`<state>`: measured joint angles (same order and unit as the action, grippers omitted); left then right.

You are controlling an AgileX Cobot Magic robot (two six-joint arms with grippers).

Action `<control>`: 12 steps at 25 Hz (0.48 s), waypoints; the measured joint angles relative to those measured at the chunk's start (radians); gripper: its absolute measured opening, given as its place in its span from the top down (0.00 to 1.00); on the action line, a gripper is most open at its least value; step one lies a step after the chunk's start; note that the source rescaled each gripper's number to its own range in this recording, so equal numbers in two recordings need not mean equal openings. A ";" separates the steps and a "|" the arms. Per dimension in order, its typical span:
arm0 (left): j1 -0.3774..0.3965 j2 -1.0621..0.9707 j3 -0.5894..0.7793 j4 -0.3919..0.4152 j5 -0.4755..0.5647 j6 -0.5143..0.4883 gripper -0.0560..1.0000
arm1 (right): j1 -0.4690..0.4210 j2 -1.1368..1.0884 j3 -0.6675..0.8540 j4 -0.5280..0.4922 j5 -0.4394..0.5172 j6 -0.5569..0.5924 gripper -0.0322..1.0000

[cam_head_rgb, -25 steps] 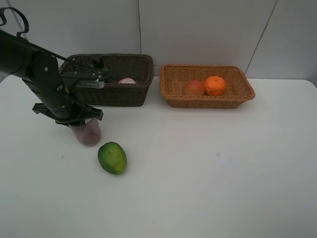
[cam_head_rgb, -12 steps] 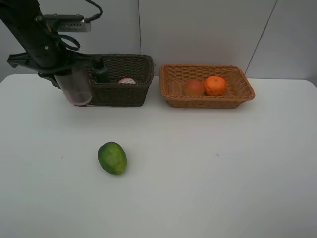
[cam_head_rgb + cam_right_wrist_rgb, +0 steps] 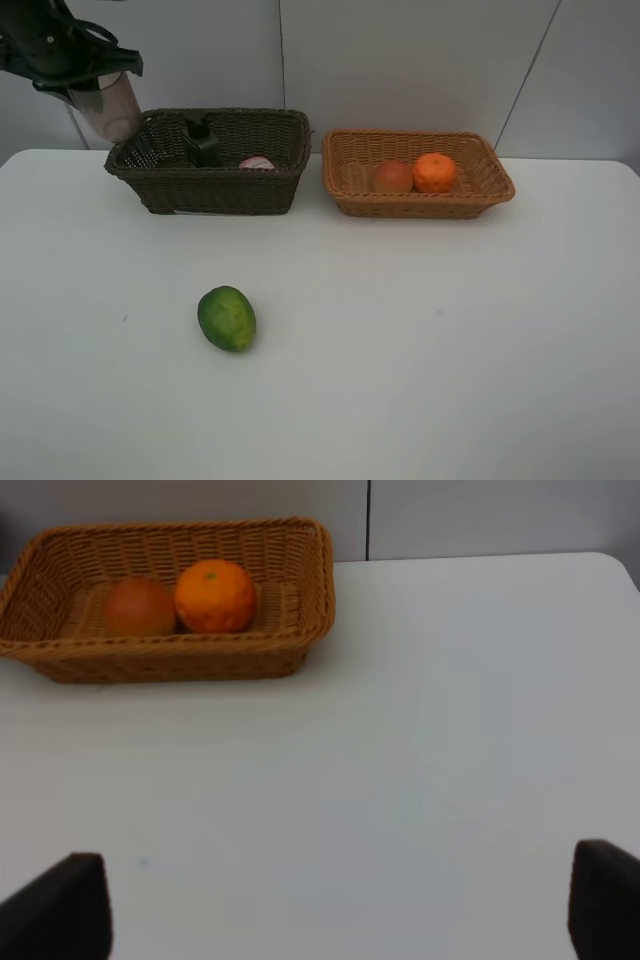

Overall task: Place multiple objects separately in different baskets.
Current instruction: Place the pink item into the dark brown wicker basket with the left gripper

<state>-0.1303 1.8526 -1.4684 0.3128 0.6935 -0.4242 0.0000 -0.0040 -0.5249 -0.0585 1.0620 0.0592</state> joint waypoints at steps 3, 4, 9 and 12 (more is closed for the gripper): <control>0.010 0.064 0.000 0.004 -0.106 0.000 0.94 | 0.000 0.000 0.000 0.000 0.000 0.000 0.00; 0.010 0.084 0.000 0.004 -0.139 0.000 0.94 | 0.000 0.000 0.000 0.000 0.000 0.000 0.00; 0.010 0.159 0.000 0.004 -0.216 0.000 0.94 | 0.000 0.000 0.000 0.000 0.000 0.000 0.00; 0.010 0.190 0.000 0.013 -0.233 0.000 0.94 | 0.000 0.000 0.000 0.000 0.000 0.000 0.00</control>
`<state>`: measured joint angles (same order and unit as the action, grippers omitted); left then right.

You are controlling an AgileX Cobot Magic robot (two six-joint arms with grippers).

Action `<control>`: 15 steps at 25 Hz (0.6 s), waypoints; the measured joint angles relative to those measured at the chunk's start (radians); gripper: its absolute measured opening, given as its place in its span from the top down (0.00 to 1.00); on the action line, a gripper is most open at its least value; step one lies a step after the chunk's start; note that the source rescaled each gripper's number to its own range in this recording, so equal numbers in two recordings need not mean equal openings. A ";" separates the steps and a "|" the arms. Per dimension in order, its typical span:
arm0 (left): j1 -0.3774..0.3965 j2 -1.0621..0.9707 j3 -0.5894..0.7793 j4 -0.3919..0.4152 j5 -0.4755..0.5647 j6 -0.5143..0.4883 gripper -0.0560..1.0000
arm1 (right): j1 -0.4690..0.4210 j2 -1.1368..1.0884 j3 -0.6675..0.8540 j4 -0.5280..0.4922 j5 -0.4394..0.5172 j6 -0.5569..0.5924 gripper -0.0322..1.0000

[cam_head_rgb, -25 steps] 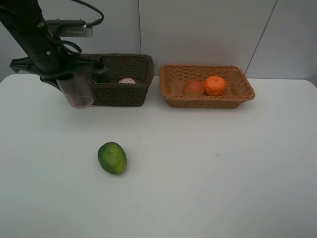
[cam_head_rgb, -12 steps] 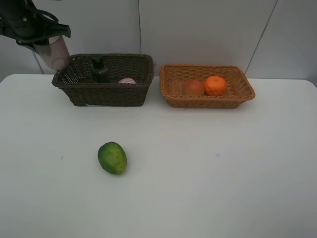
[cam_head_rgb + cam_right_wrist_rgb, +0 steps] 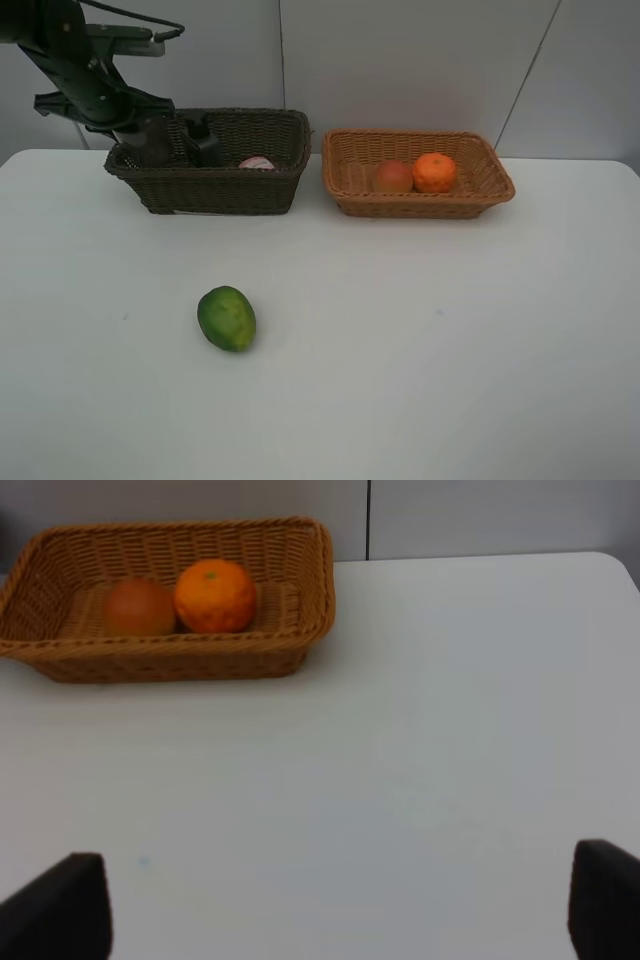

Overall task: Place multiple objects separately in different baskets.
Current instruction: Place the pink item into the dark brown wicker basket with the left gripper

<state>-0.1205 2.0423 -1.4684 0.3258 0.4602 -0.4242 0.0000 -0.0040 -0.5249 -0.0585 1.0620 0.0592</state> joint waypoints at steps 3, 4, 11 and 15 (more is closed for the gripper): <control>0.000 0.008 0.000 0.004 -0.009 0.000 0.91 | 0.000 0.000 0.000 0.000 0.000 0.000 0.00; 0.000 0.008 0.000 0.004 -0.016 0.000 0.84 | 0.000 0.000 0.000 0.000 0.000 0.000 0.00; 0.000 0.008 0.000 0.004 -0.024 0.000 0.06 | 0.000 0.000 0.000 0.000 0.000 0.000 0.00; 0.000 -0.005 0.000 0.003 0.003 0.000 0.00 | 0.000 0.000 0.000 0.000 0.000 0.000 0.00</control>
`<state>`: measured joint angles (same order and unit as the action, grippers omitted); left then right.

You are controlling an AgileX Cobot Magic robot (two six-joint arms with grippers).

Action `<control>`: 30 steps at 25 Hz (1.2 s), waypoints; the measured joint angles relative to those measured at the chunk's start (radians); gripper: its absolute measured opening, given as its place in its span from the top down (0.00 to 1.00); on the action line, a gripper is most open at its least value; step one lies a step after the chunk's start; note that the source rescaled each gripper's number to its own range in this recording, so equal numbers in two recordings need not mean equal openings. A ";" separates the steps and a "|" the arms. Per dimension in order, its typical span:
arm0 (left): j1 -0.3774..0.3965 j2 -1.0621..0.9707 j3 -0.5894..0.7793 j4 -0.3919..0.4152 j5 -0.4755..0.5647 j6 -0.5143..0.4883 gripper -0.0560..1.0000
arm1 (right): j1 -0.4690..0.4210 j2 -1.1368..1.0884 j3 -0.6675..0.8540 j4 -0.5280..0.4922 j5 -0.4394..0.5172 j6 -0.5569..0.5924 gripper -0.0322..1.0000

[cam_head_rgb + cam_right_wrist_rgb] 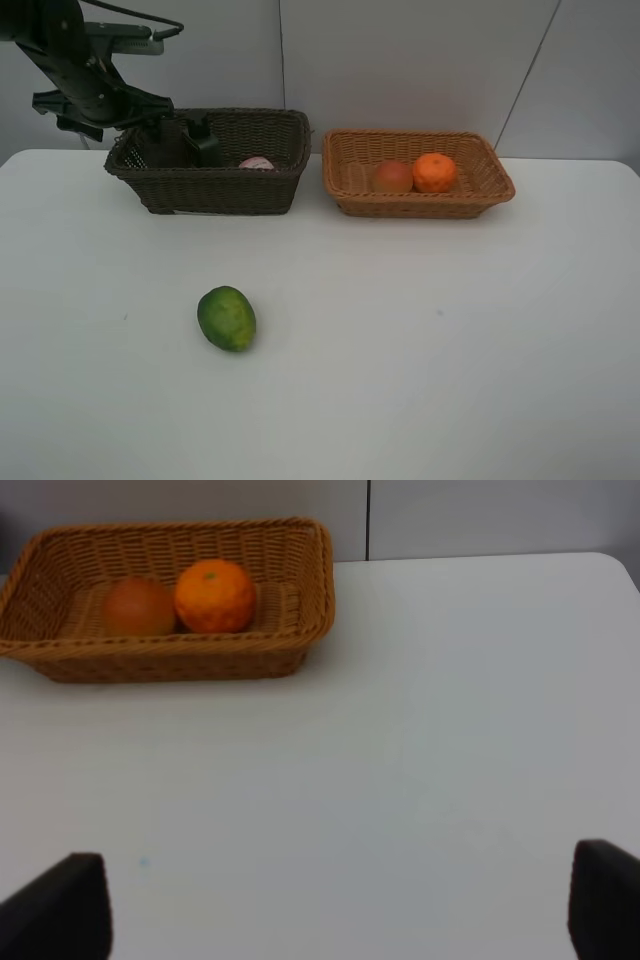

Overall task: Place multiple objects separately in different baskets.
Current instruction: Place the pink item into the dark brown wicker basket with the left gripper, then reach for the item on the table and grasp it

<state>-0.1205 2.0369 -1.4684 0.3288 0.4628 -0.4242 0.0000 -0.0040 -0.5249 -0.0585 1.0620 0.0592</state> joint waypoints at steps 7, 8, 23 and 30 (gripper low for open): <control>-0.035 -0.151 0.012 -0.033 0.157 0.000 0.00 | 0.000 0.000 0.000 0.000 0.000 0.000 0.00; -0.044 -0.172 0.025 -0.037 0.173 0.000 0.00 | 0.000 0.000 0.000 0.000 0.000 0.000 0.00; -0.309 -0.411 0.449 -0.247 0.207 0.029 0.00 | 0.000 0.000 0.000 0.000 0.000 0.000 0.00; -0.460 -0.396 0.463 -0.302 0.235 -0.134 0.00 | 0.000 0.000 0.000 0.000 0.000 0.000 0.00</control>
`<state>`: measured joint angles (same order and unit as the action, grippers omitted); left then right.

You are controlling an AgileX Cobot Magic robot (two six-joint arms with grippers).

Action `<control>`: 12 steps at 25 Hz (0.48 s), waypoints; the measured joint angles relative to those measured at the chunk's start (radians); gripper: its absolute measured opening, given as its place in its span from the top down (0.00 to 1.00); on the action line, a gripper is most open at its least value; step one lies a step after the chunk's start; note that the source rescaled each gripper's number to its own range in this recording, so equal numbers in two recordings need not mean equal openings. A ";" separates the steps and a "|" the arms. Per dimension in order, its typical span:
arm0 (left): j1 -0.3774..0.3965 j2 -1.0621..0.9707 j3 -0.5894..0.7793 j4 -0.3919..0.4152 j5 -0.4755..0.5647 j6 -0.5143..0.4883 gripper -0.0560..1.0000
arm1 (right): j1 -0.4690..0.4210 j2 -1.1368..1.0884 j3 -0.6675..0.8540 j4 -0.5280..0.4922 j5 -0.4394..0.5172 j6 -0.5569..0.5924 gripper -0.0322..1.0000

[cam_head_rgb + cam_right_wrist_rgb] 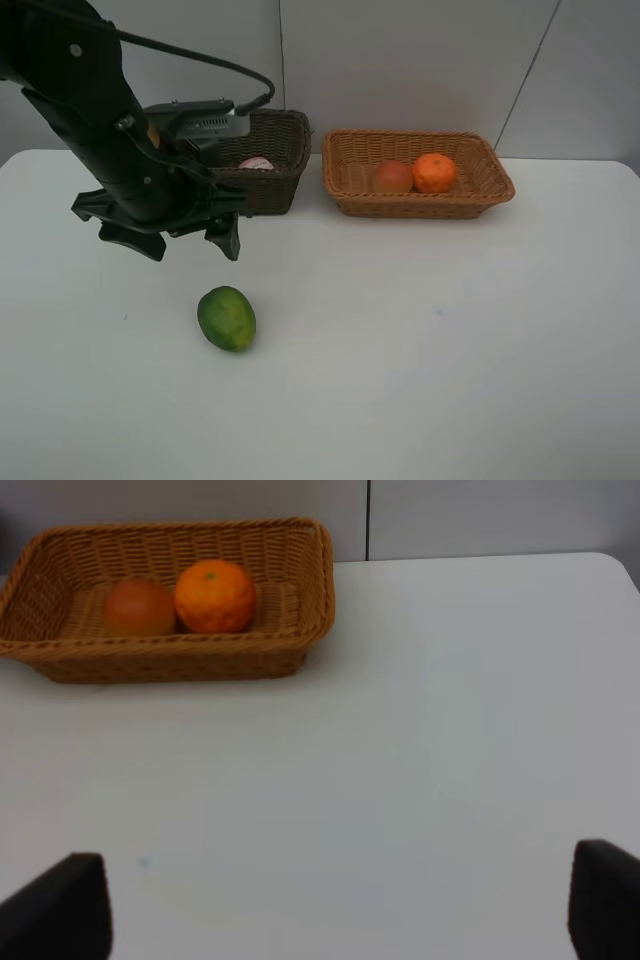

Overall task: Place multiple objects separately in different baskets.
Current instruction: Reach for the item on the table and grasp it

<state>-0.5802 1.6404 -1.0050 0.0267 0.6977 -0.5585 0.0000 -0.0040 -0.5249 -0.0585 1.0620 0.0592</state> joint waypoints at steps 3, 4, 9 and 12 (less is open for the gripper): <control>-0.045 0.040 0.000 -0.001 0.003 -0.082 0.00 | 0.000 0.000 0.000 0.000 0.000 0.000 0.00; -0.058 0.057 0.000 -0.001 0.003 -0.100 0.00 | 0.000 0.000 0.000 0.000 0.000 0.000 0.00; -0.087 0.120 0.000 -0.002 0.002 -0.187 0.00 | 0.000 0.000 0.000 0.000 0.000 0.000 0.00; -0.087 0.161 0.000 0.001 -0.014 -0.244 0.00 | 0.000 0.000 0.000 0.000 0.000 0.000 0.00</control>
<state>-0.6670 1.8014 -1.0050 0.0280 0.6833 -0.8023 0.0000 -0.0040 -0.5249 -0.0585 1.0620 0.0592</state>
